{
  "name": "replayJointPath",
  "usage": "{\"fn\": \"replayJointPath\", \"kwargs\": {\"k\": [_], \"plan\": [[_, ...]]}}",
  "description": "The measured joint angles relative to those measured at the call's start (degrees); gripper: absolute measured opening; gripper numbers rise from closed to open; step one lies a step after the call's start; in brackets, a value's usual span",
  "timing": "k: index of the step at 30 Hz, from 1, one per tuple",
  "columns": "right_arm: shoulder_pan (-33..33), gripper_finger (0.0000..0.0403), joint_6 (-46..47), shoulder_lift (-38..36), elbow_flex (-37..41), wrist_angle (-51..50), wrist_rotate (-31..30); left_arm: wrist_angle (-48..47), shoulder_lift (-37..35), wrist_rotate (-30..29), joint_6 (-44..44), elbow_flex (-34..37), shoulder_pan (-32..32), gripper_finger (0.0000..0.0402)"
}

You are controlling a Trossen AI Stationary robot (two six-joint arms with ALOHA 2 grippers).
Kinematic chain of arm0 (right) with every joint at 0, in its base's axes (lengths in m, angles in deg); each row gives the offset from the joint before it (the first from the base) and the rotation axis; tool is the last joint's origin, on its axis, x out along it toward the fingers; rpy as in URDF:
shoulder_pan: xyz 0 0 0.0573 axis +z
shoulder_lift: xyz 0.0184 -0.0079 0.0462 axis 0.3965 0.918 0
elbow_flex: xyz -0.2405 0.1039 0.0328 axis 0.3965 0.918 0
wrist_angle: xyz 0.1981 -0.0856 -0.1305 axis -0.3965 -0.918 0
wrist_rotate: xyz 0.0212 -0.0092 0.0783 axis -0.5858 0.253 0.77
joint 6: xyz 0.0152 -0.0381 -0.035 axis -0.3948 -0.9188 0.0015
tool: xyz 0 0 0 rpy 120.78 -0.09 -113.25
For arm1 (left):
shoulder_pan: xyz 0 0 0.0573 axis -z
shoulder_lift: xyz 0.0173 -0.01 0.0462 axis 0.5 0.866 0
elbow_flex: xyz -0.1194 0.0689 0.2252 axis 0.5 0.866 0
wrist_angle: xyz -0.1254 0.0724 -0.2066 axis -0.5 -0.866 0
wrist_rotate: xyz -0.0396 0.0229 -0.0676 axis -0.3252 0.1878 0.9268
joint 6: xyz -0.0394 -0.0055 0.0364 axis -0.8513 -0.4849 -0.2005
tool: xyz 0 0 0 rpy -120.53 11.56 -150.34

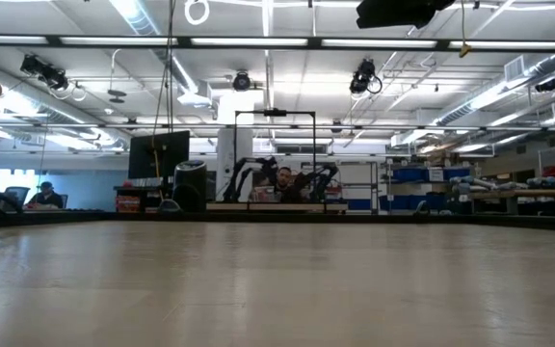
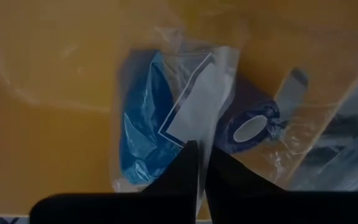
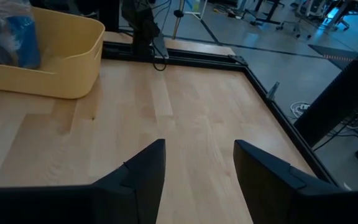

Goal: Roll bandage
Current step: Put the zip bag with blue bandage into the yellow bin, then move the yellow bin to the center of the table

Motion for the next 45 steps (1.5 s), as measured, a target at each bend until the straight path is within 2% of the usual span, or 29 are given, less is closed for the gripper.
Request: {"fn": "replayJointPath", "kwargs": {"k": [5, 10, 12, 15, 19, 22, 24, 27, 33, 37, 41, 45], "plan": [[0.41, 0.0209, 0.02, 0.00, 0.00, 0.06, 0.00, -0.54, 0.00, 0.05, -5.85, -0.01, -0.90, 0.0053], [1.15, 0.0228, -0.63, 0.00, 0.00, 0.97, 0.00, -0.43, 0.00, -0.32, -7.12, -2.00, -2.24, 0.0087], [1.38, 0.0233, -1.24, 0.00, 0.00, 1.55, 0.00, -1.17, 0.00, -2.60, -7.13, -3.74, -2.43, 0.0099], [1.42, 0.0239, -1.38, 0.00, 0.00, 2.28, 0.00, -3.61, -0.04, -7.15, -7.10, -7.54, -2.56, 0.0114], [1.42, 0.0242, -1.44, 0.00, 0.00, 2.21, 0.00, -8.25, -0.04, -16.10, -7.02, -12.84, -2.53, 0.0125], [1.44, 0.0239, -1.51, 0.00, 0.00, 2.19, 0.00, -11.42, -0.07, -26.10, -5.56, -15.67, -1.73, 0.0125], [1.44, 0.0230, -1.60, 0.00, 0.00, 2.16, 0.01, -10.64, -0.69, -30.76, -2.00, -15.14, -1.47, 0.0119], [1.44, 0.0205, -1.84, 0.00, 0.00, 2.02, 0.00, -10.96, -2.36, -32.46, 0.75, -10.80, -1.98, 0.0096], [1.44, 0.0119, -2.86, 0.00, 0.00, 0.84, 0.00, -11.17, -6.03, -33.11, 3.88, 4.99, -6.15, 0.0018], [1.44, 0.0050, -3.34, 0.00, 0.00, 0.76, 0.00, -9.66, -8.80, -35.65, 3.61, 15.10, -9.48, 0.0008], [1.44, 0.0006, -3.57, 0.00, 0.00, 0.78, -0.01, 2.27, -12.11, -37.24, 8.89, 23.10, -13.22, 0.0005], [1.44, 0.0014, -3.48, 0.00, 0.00, 0.76, -0.02, 12.43, -12.87, -37.35, 16.20, 28.78, -17.98, 0.0004]]}}
